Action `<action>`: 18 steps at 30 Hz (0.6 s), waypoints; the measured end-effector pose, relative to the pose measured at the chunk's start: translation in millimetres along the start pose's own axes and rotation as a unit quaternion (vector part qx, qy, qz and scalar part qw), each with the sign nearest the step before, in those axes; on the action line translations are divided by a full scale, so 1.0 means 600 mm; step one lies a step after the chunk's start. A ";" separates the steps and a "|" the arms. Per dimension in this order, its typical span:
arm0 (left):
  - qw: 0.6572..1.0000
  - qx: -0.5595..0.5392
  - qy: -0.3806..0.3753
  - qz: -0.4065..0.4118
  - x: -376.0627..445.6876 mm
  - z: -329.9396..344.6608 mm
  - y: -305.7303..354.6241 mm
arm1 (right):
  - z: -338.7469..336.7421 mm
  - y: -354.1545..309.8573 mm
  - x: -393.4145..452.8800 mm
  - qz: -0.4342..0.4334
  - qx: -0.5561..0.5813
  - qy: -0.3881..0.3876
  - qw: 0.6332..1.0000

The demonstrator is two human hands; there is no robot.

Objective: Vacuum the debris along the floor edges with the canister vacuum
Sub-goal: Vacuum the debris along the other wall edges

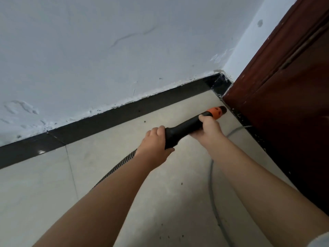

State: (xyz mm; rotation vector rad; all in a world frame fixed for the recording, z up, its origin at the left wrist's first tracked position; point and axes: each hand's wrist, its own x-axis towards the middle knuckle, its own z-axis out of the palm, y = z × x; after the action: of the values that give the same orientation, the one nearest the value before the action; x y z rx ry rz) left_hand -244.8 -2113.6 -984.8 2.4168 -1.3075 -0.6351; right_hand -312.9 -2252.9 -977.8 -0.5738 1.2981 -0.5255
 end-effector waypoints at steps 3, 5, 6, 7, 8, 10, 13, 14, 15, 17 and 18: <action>1.000 0.002 -0.009 -0.016 -0.026 -0.059 -0.059 | 0.052 0.029 -0.055 0.027 0.006 -0.021 0.999; 0.999 0.000 -0.026 -0.044 -0.066 -0.107 -0.088 | 0.087 0.051 -0.112 0.058 -0.004 -0.018 0.998; 0.998 -0.001 -0.035 -0.057 -0.090 -0.133 -0.099 | 0.102 0.059 -0.145 0.072 -0.014 -0.016 0.997; 0.997 -0.001 -0.039 -0.071 -0.116 -0.160 -0.107 | 0.118 0.065 -0.179 0.084 -0.028 -0.015 0.996; 0.996 0.000 -0.040 -0.085 -0.144 -0.189 -0.113 | 0.134 0.068 -0.217 0.095 -0.043 -0.014 0.994; 0.993 -0.005 -0.037 -0.113 -0.204 -0.251 -0.121 | 0.166 0.068 -0.298 0.118 -0.067 -0.012 0.991; 0.987 -0.014 -0.021 -0.162 -0.303 -0.342 -0.130 | 0.207 0.062 -0.423 0.159 -0.092 -0.028 0.983; 0.985 -0.013 -0.011 -0.173 -0.335 -0.371 -0.133 | 0.219 0.059 -0.465 0.175 -0.096 -0.043 0.979; 0.983 -0.013 -0.004 -0.185 -0.369 -0.399 -0.132 | 0.228 0.056 -0.505 0.190 -0.105 -0.055 0.975; 0.978 -0.010 0.001 -0.208 -0.438 -0.452 -0.126 | 0.239 0.053 -0.581 0.216 -0.123 -0.070 0.966; 0.976 -0.007 0.004 -0.219 -0.474 -0.478 -0.120 | 0.244 0.051 -0.620 0.231 -0.132 -0.080 0.961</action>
State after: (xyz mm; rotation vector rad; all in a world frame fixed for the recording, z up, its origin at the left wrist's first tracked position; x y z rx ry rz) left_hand -181.2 -1815.5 -709.8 2.7118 -0.7597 -0.7384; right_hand -240.2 -1972.8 -700.7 -0.4975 1.3020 0.0808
